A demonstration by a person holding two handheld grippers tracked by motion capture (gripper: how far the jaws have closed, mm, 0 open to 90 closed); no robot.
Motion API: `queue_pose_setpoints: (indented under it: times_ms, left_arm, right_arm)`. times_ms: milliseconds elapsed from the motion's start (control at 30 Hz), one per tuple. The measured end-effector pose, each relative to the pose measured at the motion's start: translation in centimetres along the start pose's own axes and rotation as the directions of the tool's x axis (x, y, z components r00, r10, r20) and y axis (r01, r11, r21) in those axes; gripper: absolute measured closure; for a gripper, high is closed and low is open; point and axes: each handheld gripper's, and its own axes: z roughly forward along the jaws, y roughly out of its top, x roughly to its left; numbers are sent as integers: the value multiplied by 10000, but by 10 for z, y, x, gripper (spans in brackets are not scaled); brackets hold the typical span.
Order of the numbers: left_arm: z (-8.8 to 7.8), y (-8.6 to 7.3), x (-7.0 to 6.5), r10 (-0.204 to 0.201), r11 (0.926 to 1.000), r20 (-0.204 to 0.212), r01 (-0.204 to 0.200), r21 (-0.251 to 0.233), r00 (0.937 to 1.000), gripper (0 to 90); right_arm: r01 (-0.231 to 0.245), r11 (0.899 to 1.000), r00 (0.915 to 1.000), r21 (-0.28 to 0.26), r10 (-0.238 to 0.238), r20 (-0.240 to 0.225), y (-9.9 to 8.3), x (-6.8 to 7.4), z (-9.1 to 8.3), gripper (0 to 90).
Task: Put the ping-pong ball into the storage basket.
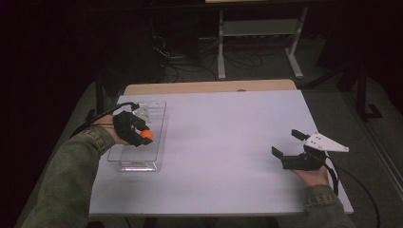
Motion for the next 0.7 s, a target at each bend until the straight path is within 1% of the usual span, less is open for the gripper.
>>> queue_pose_setpoints:
  times_ms: [200, 267, 433, 700]
  left_arm:
    - [5, -2, 0, -30, 10000, 46, 30, 49, 10000, 505]
    - [7, -3, 0, -90, 10000, 64, 90, 29, 9999, 504]
    - [11, -5, 1, -91, 10000, 103, 91, -23, 9999, 504]
    - [22, -13, 3, -391, 9992, 190, 393, -94, 9991, 505]
  right_arm:
    - [-1, 10000, 10000, 1, 1, -9, 0, 0, 0, 0]
    - [-4, 10000, 10000, 5, 4, -8, 0, 0, 0, 0]
    - [7, 10000, 10000, -2, -7, -11, 0, 0, 0, 0]
    - [-11, 10000, 10000, -16, 11, -12, 0, 0, -1, 0]
